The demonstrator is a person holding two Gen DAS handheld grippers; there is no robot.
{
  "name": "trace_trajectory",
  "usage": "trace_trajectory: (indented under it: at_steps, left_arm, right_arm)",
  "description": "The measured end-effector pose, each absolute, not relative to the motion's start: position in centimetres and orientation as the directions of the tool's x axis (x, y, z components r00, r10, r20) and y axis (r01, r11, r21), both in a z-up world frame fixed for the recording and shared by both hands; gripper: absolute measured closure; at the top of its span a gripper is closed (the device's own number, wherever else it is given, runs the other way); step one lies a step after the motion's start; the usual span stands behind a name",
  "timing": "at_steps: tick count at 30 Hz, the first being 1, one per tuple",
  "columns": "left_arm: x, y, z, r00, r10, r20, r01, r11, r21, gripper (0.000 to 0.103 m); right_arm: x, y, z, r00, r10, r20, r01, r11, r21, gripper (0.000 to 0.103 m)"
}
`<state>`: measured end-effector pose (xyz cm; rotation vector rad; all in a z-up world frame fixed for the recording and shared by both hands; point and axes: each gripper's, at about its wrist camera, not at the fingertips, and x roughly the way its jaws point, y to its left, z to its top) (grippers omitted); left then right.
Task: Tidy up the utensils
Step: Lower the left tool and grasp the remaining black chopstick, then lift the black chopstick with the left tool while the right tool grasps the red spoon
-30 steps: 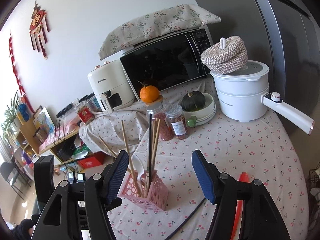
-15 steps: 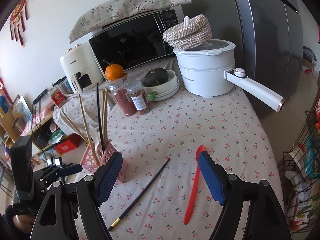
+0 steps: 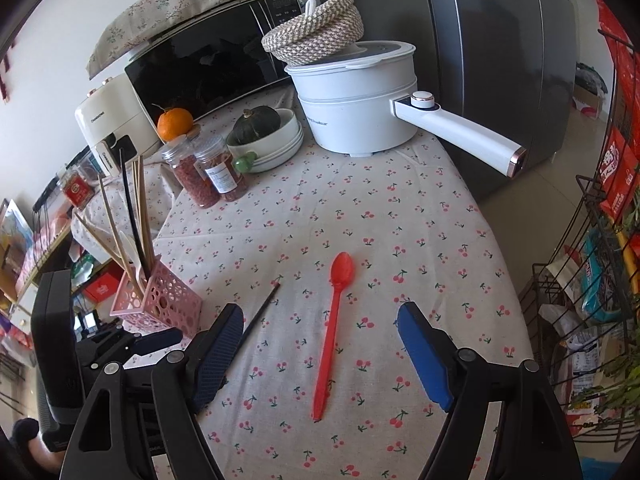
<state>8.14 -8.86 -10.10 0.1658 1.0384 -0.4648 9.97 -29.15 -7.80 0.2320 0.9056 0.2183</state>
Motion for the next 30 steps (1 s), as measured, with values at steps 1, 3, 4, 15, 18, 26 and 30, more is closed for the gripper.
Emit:
trace_trajectory:
  at_steps: [1, 3, 4, 15, 18, 26, 30]
  left_arm:
    - [8.4, -9.2, -10.6, 0.412, -0.287, -0.865, 0.448, 0.890, -0.082, 0.044]
    - [9.0, -9.7, -11.6, 0.397, -0.274, -0.876, 0.451, 0.889, -0.074, 0.051]
    - [9.3, -9.9, -12.1, 0.393, -0.264, -0.881, 0.453, 0.889, -0.065, 0.054]
    - [11.3, -10.4, -15.0, 0.345, -0.208, -0.915, 0.428, 0.903, -0.044, 0.072]
    - [11.6, -10.4, -15.0, 0.331, -0.200, -0.922, 0.431, 0.902, -0.041, 0.074]
    - [11.7, -10.1, -14.5, 0.329, -0.210, -0.921, 0.423, 0.905, -0.055, 0.097]
    - [10.8, -10.0, -12.2, 0.366, -0.266, -0.892, 0.434, 0.896, -0.089, 0.097]
  right_arm:
    - [10.1, -29.3, -8.0, 0.593, 0.281, -0.755, -0.082, 0.954, 0.290, 0.022]
    - [10.2, -29.4, -8.3, 0.582, 0.279, -0.764, -0.072, 0.953, 0.293, 0.022]
    - [10.3, -29.5, -8.4, 0.577, 0.278, -0.768, -0.068, 0.953, 0.294, 0.022]
    - [10.8, -29.8, -9.3, 0.550, 0.266, -0.792, -0.054, 0.957, 0.284, 0.022]
    - [11.0, -30.0, -9.5, 0.543, 0.263, -0.798, -0.045, 0.958, 0.285, 0.022]
    - [11.1, -30.1, -10.4, 0.525, 0.238, -0.817, -0.023, 0.964, 0.266, 0.022]
    - [11.3, -30.4, -10.9, 0.517, 0.224, -0.826, -0.002, 0.965, 0.261, 0.022]
